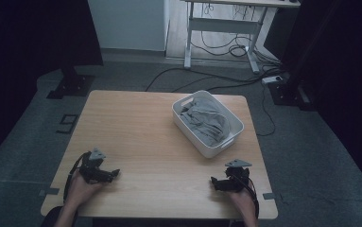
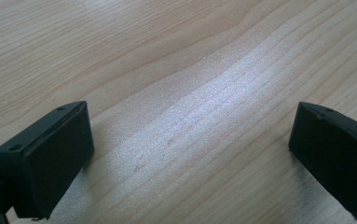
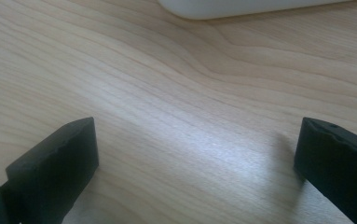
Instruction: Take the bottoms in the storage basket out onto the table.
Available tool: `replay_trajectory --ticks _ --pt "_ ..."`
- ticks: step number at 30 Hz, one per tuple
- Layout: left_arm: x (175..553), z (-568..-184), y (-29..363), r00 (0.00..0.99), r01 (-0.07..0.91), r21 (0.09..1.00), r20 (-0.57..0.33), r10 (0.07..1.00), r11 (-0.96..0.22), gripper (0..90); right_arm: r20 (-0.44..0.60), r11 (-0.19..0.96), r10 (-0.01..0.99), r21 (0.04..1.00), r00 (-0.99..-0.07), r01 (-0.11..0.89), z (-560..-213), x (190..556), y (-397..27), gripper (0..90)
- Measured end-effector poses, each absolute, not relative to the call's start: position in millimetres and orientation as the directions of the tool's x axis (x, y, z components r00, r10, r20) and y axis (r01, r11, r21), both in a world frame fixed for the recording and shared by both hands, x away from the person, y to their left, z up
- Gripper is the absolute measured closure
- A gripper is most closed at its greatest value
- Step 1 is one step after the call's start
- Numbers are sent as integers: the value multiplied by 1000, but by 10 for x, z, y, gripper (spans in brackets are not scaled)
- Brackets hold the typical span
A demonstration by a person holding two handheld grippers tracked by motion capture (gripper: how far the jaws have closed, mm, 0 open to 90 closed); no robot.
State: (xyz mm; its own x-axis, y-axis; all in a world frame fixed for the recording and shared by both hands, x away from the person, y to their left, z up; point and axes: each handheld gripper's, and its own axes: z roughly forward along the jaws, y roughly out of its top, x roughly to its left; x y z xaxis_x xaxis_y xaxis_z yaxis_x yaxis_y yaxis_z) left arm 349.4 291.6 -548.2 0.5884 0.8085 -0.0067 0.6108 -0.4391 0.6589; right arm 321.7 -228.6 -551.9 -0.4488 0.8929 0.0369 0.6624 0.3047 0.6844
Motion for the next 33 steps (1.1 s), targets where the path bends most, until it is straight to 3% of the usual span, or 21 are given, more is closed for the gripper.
replay_trajectory --ticks 19,33 --pt "3494 -5482 2916 589 611 659 -6 808 -440 0 51 323 847 741 -529 589 -4719 3460 -2264 0" --pt "3494 -5484 2916 588 610 659 -6 809 -439 0 19 348 850 729 -526 589 -4274 4215 -2064 0"
